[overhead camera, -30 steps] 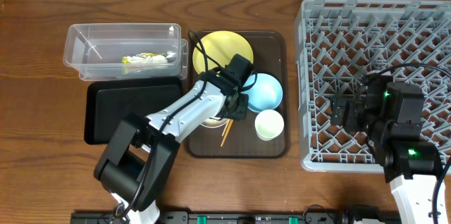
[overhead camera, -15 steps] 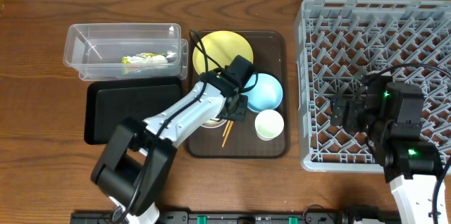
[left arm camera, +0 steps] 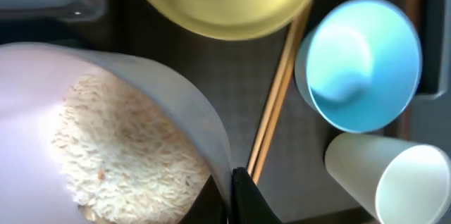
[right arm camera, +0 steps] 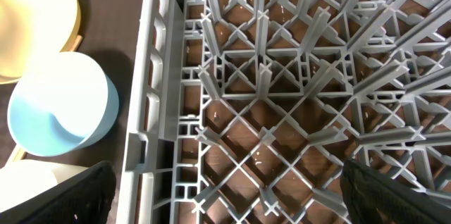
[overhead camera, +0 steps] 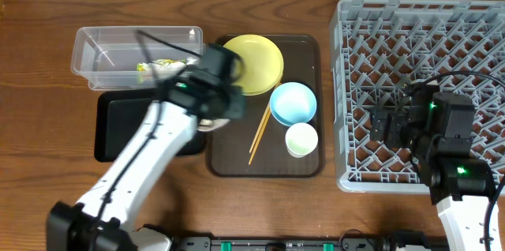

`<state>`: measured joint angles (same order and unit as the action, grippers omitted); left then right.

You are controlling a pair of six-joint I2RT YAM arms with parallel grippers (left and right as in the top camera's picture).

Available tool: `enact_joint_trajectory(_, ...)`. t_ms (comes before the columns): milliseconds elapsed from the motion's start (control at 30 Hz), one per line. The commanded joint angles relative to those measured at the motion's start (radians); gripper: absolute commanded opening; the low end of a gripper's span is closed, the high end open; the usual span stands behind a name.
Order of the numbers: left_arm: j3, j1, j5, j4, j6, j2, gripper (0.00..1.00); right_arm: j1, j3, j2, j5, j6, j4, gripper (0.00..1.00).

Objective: Sort waste into correct bins and load items into the dishwasher rack
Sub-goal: 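Tip the white bowl over the black tray to dump the rice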

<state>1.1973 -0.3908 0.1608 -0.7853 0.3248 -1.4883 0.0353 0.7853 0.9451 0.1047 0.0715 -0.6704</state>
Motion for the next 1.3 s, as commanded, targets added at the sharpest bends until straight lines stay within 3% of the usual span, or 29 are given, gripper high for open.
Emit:
enact_joint_trajectory(0,-0.001,0.15,0.251,-0.007,-0.104,0.005,0.06,-0.016,0.019,-0.004,0.008,0.01,-0.003,0.99)
enact_joint_trajectory(267,-0.014,0.517,0.769,-0.038,-0.312,-0.083,0.06,-0.016,0.019,-0.004,0.007,0.01,0.0,0.99)
enact_joint_trajectory(600,-0.024,0.805,1.203,-0.181,-0.554,-0.332,0.06,-0.016,0.019,-0.004,0.007,0.01,0.001,0.99)
enact_joint_trajectory(1100,-0.027,0.919,1.41,-0.343,-0.536,-0.399,0.06,-0.016,0.019,-0.004,0.003,0.01,0.001,0.99)
enact_joint_trajectory(1267,-0.027,0.933,1.412,-0.387,-0.464,-0.399,0.06,-0.016,0.019,-0.004,0.003,0.01,0.0,0.99)
